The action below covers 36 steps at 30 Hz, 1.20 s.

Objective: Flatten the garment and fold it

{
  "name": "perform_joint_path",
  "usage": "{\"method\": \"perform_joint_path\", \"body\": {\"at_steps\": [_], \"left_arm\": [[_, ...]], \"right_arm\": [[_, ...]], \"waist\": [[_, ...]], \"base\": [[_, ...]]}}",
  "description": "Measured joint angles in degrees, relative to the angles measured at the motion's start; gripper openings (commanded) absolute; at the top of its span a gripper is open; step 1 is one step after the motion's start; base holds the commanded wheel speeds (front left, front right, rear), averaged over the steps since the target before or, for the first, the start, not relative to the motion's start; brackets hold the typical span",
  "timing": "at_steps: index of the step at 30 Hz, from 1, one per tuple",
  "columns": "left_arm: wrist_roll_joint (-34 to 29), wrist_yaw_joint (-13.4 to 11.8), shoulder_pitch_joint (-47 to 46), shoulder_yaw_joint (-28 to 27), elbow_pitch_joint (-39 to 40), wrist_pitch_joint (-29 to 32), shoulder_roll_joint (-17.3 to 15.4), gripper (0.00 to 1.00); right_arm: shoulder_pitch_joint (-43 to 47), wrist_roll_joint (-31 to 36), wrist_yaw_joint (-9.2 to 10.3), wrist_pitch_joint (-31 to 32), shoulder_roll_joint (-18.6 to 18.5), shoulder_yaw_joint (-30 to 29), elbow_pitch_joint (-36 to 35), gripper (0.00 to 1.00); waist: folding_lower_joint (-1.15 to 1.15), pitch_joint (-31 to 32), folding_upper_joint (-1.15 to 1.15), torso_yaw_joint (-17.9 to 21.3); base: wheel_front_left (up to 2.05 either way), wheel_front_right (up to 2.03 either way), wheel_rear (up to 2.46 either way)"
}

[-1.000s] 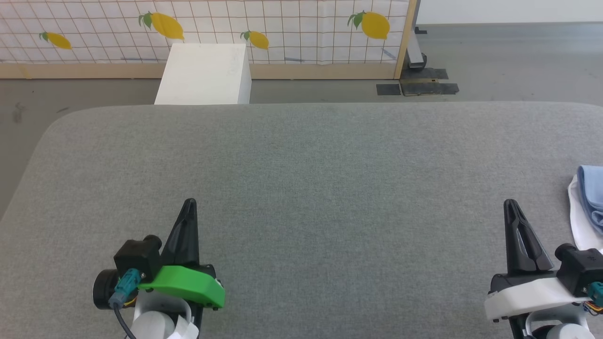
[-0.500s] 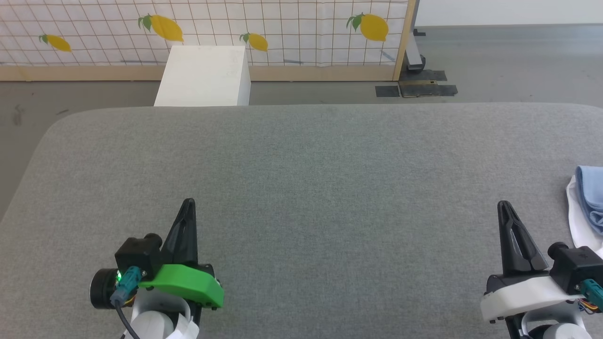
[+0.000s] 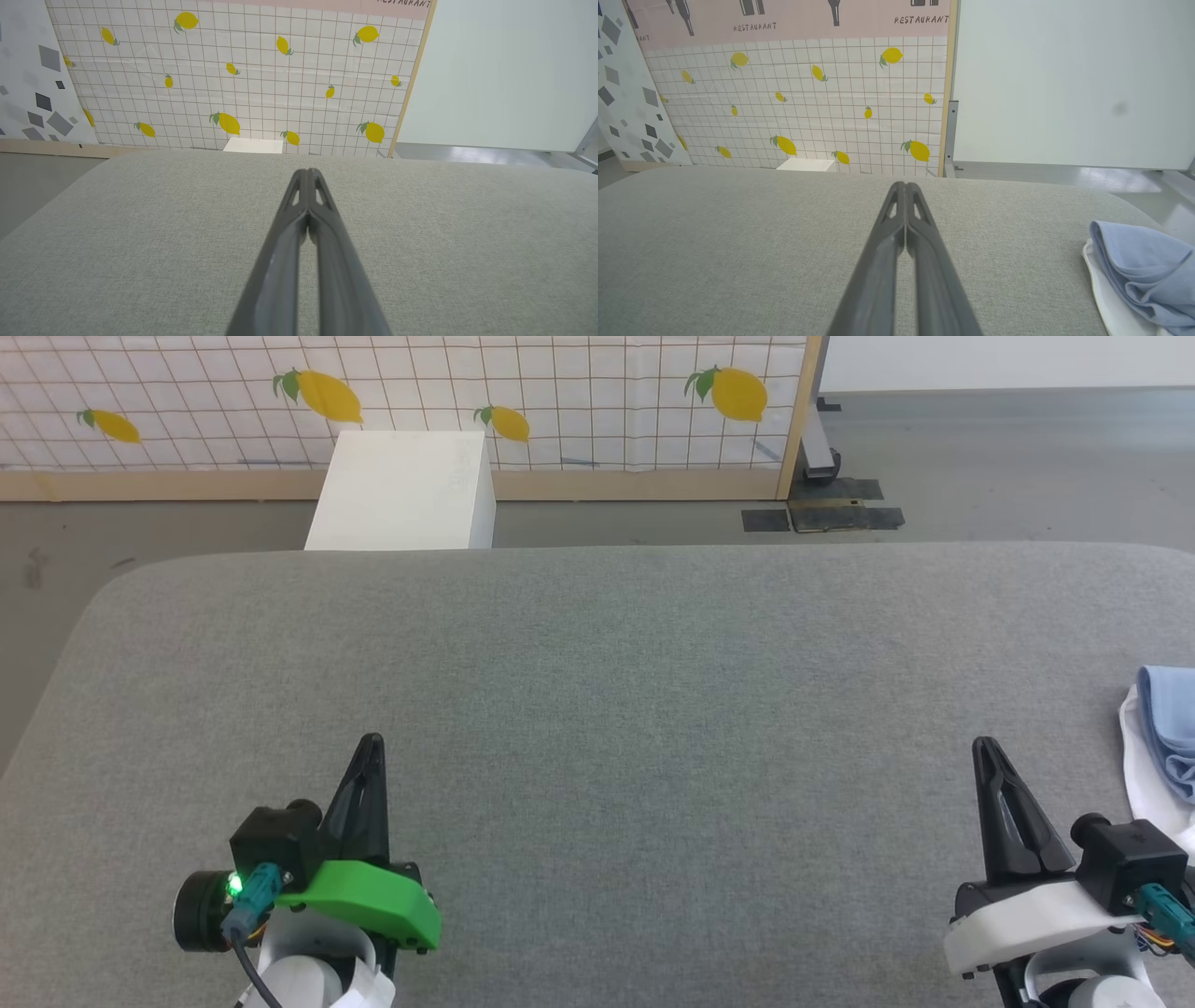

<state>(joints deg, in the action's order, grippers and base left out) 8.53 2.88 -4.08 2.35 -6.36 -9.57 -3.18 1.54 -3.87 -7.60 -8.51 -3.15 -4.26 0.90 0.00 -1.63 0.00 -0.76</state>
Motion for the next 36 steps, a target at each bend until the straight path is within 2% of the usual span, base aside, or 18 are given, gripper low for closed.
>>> {"method": "perform_joint_path", "body": {"at_steps": [36], "left_arm": [[-3.54, -1.20, 1.51, -1.04, 2.79, 4.21, 0.01, 0.00]], "right_arm": [[-0.27, 1.42, 0.00, 3.76, 0.04, 1.83, -0.20, 0.00]], "waist": [[0.00, 0.73, 0.00, 0.34]], "base": [[0.00, 0.00, 0.00]]}}
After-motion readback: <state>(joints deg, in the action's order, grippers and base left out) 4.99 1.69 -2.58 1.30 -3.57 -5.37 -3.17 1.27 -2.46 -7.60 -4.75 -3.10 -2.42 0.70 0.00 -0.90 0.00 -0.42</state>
